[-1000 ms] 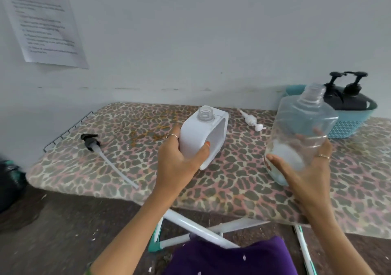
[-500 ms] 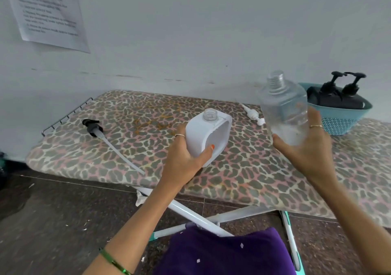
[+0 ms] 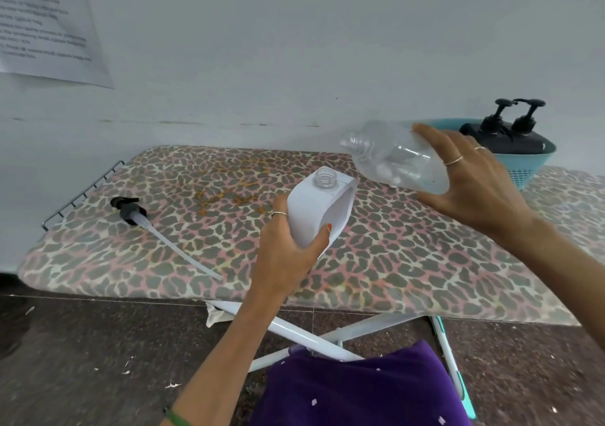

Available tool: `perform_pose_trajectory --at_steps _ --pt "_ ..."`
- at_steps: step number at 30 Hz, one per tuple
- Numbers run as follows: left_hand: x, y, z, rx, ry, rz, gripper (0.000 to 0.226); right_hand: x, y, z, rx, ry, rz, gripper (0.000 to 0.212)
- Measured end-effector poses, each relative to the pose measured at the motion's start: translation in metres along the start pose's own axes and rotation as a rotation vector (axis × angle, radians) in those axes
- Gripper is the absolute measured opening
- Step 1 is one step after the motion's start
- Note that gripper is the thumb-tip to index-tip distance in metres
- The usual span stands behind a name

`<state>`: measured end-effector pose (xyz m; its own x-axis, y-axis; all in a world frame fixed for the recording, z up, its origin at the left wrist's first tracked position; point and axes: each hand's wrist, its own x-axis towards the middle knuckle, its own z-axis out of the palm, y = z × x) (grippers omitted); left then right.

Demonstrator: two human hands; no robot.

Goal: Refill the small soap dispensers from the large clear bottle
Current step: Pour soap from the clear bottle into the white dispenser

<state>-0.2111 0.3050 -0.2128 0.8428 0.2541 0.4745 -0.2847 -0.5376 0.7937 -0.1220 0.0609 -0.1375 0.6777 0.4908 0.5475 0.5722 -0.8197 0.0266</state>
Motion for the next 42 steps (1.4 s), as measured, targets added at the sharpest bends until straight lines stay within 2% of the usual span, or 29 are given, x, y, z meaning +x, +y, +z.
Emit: perform_pose_trajectory --at_steps 20,42 --pt "0.001 0.002 0.001 0.009 0.023 -0.023 0.053 0.022 0.013 -0.004 -0.215 0.063 -0.237 0.101" --pt "0.001 0.003 0.001 0.045 0.021 0.007 0.059 0.029 0.015 -0.011 -0.308 0.052 -0.313 0.102"
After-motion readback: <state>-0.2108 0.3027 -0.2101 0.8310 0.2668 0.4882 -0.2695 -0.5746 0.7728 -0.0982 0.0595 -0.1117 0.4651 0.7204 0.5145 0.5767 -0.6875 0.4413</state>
